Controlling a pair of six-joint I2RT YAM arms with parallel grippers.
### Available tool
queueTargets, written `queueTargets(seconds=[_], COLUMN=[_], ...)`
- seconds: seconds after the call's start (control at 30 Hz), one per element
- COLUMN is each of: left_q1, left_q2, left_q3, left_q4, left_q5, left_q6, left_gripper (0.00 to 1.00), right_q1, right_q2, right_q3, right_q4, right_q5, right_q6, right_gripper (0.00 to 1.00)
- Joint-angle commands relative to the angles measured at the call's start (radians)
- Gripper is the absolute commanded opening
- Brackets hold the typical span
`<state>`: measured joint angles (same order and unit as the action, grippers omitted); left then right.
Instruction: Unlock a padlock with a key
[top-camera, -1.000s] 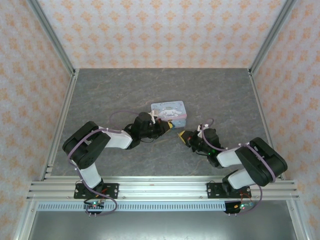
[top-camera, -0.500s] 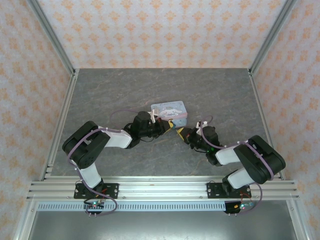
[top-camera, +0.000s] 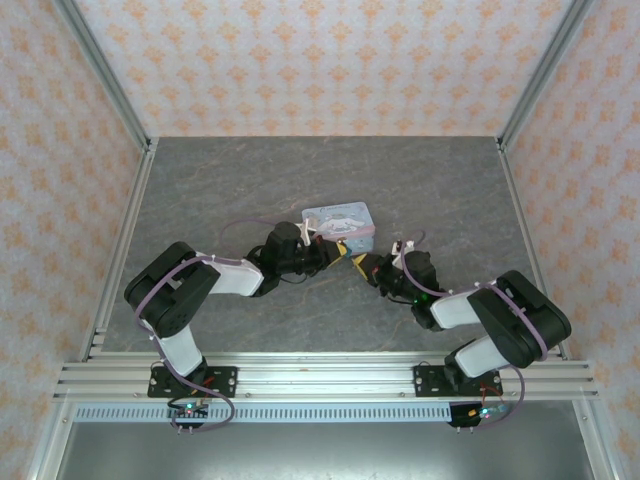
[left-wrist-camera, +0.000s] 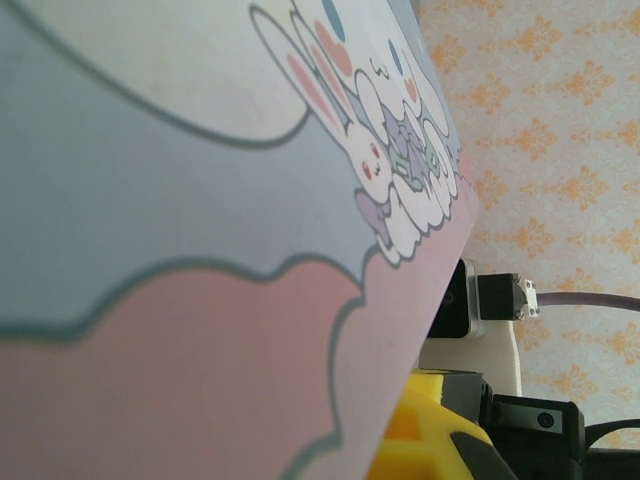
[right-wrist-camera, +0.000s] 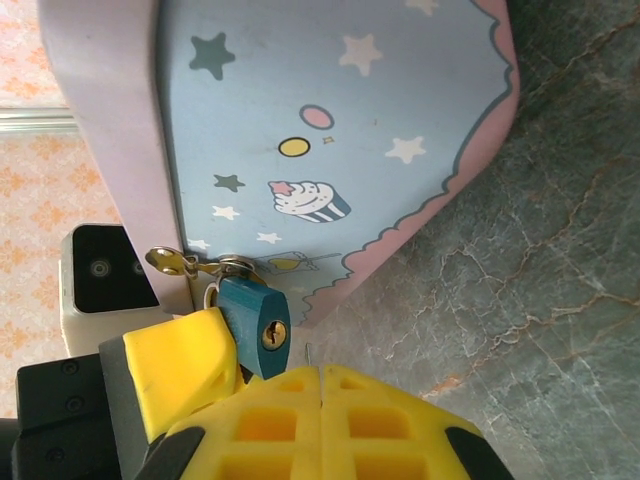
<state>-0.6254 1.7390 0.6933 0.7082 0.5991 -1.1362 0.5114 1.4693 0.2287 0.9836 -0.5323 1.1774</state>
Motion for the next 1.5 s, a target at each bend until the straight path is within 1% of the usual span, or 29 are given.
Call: queueTargets(seconds=[0.0,0.5,0.8,0.93,1.07,1.27,1.47], left_q1=[0.007,0.008,0.007,0.007,0.008,0.011,0.019], left_q2=[-0.001,-0.001,0.025,0.021,0.010,0.002,0.002], left_q3=[0.020,0.019,0.006,0.006,0.009,0.018,0.021], left_q4=[0.059,0.060,0.166,0.164,0.147,0.132,0.137], left_q5=[0.024,0.025,0.042,0.056,0.076,0.091,0.112], left_q6=[0.010,0.004,-0.081,-0.086,-0.085,-0.085,-0.091], left_gripper=[0.00,0.00,0.00,0.00,0.00,0.00,0.00], right_q1=[-0.010,-0.014,-0.016,-0.021,-0.041,-0.087,-0.104], right_q2=[-0.002,0.009,0.034,0.037,0.039,0.046,0.062], right_q3=[0.030,0.058,0.058,0.058,0.060,0.073,0.085], right_q4=[0.013,0.002,0.038,0.054,0.079,0.084,0.082], right_q5=[-0.009,-0.018,-0.026,-0.036,-0.069,-0.151,-0.202], right_q6=[-0.007,-0.009,0.000,-0.002,-0.013,-0.031,-0.047], right_gripper=[0.00,0.00,0.00,0.00,0.00,0.00,0.00])
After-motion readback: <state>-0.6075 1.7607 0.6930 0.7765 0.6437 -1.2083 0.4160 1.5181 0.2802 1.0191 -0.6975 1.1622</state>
